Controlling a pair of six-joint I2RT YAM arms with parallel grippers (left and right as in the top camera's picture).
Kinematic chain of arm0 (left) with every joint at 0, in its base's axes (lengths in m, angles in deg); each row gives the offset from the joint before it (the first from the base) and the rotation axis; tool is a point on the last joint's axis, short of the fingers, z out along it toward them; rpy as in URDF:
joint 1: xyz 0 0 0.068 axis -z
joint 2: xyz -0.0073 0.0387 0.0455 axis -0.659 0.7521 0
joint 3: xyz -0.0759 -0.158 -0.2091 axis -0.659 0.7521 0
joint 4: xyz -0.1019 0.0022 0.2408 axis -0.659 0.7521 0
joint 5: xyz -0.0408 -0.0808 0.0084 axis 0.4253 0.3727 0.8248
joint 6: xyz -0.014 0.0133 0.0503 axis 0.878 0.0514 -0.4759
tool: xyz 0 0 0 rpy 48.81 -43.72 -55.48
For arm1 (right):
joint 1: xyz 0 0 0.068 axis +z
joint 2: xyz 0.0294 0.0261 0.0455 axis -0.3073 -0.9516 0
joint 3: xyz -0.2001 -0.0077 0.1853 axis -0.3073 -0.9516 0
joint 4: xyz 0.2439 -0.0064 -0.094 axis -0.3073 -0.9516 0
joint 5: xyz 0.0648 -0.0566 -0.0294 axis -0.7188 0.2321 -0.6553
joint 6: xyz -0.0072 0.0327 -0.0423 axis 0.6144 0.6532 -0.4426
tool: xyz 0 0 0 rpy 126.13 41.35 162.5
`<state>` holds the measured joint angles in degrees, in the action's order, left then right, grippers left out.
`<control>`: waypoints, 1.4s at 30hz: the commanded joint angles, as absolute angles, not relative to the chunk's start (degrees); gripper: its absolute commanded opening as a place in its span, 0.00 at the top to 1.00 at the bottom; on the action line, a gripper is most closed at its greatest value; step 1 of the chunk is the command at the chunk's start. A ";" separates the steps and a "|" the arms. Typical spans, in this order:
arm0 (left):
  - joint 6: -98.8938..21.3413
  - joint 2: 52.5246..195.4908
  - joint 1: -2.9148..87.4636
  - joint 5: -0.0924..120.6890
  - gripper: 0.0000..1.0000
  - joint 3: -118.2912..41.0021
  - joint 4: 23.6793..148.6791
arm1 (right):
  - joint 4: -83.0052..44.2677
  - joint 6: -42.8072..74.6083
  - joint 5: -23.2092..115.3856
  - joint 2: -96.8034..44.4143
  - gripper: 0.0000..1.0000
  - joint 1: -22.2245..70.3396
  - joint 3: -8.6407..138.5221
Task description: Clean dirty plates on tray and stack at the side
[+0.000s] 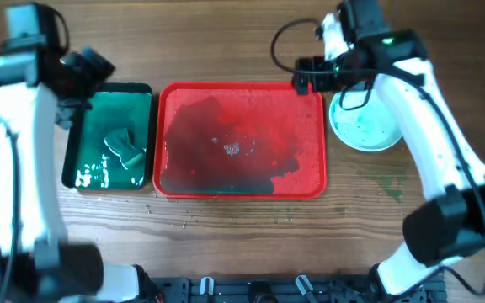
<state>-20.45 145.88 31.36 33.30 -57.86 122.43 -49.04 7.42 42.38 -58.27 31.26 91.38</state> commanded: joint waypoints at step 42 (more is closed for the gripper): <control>-18.59 137.11 31.47 38.18 0.00 -58.64 121.20 | 15.31 -16.03 30.12 44.35 0.00 27.98 -8.64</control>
